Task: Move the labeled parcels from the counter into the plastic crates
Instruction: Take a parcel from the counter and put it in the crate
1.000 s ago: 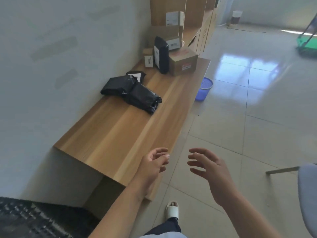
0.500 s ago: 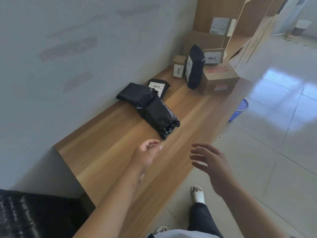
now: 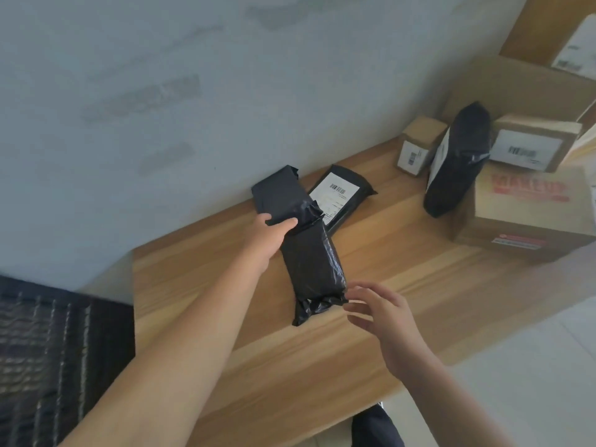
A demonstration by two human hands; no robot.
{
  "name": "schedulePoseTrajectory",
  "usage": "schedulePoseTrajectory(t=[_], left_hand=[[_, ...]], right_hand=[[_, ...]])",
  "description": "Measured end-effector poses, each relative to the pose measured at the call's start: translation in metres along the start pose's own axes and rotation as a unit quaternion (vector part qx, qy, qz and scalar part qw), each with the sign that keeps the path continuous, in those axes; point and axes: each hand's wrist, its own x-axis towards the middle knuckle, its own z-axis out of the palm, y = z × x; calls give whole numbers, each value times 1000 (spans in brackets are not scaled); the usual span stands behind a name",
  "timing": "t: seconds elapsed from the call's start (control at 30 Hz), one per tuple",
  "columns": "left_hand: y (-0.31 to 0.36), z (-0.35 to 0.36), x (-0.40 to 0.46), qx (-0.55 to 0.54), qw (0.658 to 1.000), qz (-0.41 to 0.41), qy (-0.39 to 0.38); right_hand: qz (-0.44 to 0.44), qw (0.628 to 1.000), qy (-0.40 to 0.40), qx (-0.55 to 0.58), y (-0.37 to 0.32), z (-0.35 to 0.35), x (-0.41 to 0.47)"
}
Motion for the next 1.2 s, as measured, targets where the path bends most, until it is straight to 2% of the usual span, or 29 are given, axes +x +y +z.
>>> schedulePoseTrajectory(t=[0.13,0.37,0.57,0.8,0.97,1.07,1.2], left_hand=[[28,33,32,65,995,-40,66],[45,67,57,119,978,-117,122],[38,55,49,59,986,-74,138],[29,19,14,-77,984,-44,152],[7,-23,-43,-182,975,-80,104],[-19,-44,-84,-334,934,-102,77],[-56,-56,-125,-517,853,-59,-38]], right_hand=[[34,999,-16,0,-9,-28,26],[57,998,-10,17,-24,-68,53],[60,998,-3,36,-34,-87,63],[57,997,-22,48,-46,-83,55],[37,997,-43,43,-55,-62,50],[20,997,-70,29,-57,-41,49],[-3,991,-131,-11,-54,-8,39]])
